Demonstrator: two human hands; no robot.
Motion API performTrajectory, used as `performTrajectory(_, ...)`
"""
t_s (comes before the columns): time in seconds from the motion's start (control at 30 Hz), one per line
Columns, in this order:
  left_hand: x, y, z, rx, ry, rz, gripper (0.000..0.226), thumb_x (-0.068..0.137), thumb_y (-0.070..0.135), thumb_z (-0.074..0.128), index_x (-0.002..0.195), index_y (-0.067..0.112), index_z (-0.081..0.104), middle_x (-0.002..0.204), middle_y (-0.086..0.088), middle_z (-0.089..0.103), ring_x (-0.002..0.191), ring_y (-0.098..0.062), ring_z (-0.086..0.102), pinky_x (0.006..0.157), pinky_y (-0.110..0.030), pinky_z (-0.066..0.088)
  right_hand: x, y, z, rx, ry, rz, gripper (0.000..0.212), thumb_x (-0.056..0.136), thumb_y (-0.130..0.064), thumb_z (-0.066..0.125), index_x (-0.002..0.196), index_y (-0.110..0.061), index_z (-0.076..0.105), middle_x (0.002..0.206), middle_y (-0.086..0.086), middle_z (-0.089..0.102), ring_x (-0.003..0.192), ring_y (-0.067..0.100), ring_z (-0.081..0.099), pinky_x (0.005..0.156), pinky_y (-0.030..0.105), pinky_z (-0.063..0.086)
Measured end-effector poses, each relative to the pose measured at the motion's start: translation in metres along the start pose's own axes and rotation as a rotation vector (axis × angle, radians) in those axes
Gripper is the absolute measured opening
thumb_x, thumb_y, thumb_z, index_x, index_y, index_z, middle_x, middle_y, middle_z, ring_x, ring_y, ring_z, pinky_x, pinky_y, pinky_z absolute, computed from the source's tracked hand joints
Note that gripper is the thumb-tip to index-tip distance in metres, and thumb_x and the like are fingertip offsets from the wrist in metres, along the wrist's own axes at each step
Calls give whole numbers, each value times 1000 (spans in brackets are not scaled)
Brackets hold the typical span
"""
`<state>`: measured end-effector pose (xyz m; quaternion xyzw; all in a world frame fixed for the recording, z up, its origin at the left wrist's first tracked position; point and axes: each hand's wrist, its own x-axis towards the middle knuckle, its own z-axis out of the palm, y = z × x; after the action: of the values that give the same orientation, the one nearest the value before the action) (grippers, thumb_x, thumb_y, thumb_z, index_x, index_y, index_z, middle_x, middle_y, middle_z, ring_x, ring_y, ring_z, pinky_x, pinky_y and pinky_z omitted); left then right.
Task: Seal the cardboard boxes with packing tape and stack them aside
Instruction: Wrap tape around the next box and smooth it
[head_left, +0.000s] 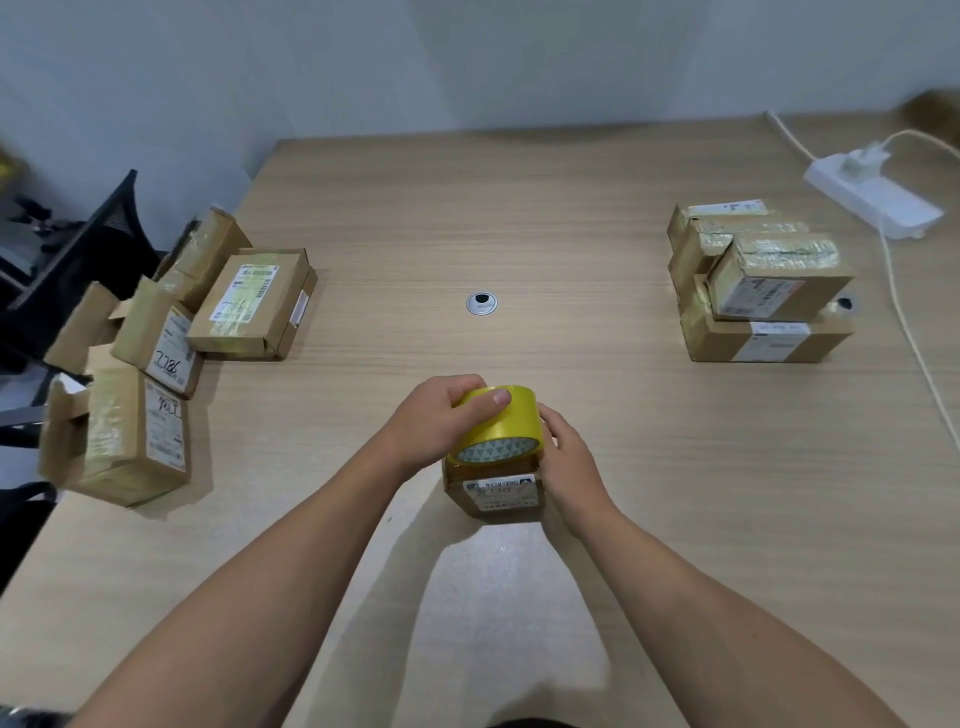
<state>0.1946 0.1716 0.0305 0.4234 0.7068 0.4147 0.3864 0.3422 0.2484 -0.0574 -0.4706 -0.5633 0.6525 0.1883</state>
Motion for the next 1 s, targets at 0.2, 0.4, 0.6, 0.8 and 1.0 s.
performTrajectory(0.2,-8,-8,3,-89,-23,-35,46,71,63,64,63,19,53,62,4,44,60,-11,43,57,-26,33,-3,3,-1,-130,1,-76,41,100,-17,53,128,-46,62,122,-8,65,110,9,62,71,11,46)
performTrajectory(0.4,-5,-8,2,-48,-49,-58,53,70,66,64,63,15,57,63,-2,45,62,-17,44,66,-32,34,-2,2,-8,-247,-28,-146,42,97,-15,55,127,-44,64,114,-12,70,105,4,64,77,14,48)
performTrajectory(0.6,-2,-7,0,-18,-22,-60,50,68,66,65,57,18,56,58,-1,44,58,-15,43,63,-31,34,0,1,-8,-285,-23,-165,42,100,-18,48,129,-44,62,115,-8,70,106,10,63,87,27,52)
performTrajectory(0.8,-1,-8,-7,35,-17,-73,54,66,69,64,56,16,59,56,-1,47,56,-15,45,60,-30,35,0,-3,-10,-368,-9,-192,38,107,-31,43,143,-27,56,137,0,63,127,17,55,107,29,42)
performTrajectory(1.0,-10,-16,-25,78,-1,-105,69,65,71,64,64,2,62,59,-6,51,58,-17,48,63,-35,37,-4,-9,-6,-431,-21,-221,42,108,-29,42,147,-16,50,147,4,54,137,19,47,108,22,31)
